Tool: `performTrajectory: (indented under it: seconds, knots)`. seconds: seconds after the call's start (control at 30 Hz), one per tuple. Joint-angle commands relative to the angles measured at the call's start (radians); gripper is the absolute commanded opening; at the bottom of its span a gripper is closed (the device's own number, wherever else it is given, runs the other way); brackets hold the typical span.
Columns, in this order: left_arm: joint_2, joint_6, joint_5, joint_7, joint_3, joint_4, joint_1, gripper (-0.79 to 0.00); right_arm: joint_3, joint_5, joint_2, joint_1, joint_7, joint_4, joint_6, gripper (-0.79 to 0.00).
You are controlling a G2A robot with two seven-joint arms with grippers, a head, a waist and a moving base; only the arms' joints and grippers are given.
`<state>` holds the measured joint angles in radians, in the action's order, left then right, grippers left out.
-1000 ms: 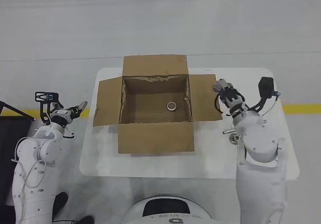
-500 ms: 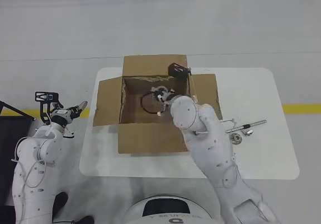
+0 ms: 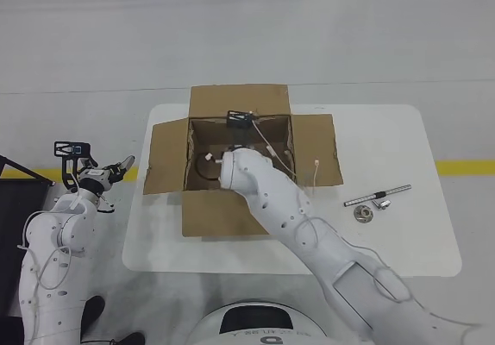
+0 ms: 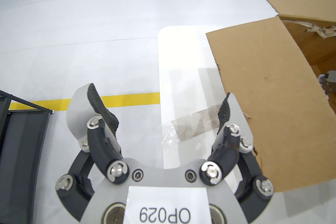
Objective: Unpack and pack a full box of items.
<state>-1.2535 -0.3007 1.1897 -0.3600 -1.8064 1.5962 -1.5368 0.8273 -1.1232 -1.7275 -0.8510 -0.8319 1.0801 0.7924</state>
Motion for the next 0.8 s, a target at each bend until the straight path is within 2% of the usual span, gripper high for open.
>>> performTrajectory:
  seconds: [0.0, 0.03, 0.07, 0.33, 0.57, 0.77]
  knots:
    - [0.000, 0.000, 0.000, 0.000, 0.000, 0.000, 0.000, 0.000, 0.004, 0.031, -0.009, 0.017, 0.009, -0.035, 0.008, -0.739]
    - [0.000, 0.000, 0.000, 0.000, 0.000, 0.000, 0.000, 0.000, 0.006, 0.044, -0.014, 0.024, 0.019, -0.051, 0.011, -0.625]
    - [0.000, 0.000, 0.000, 0.000, 0.000, 0.000, 0.000, 0.000, 0.007, 0.053, -0.018, 0.032, 0.028, -0.068, 0.011, -0.576]
    - [0.000, 0.000, 0.000, 0.000, 0.000, 0.000, 0.000, 0.000, 0.007, 0.097, -0.049, 0.084, 0.104, -0.196, 0.020, -0.582]
    - [0.000, 0.000, 0.000, 0.000, 0.000, 0.000, 0.000, 0.000, 0.004, 0.141, -0.076, 0.127, 0.124, -0.308, 0.016, -0.576]
    - [0.000, 0.000, 0.000, 0.000, 0.000, 0.000, 0.000, 0.000, -0.008, 0.184, -0.108, 0.160, 0.165, -0.395, 0.016, -0.545]
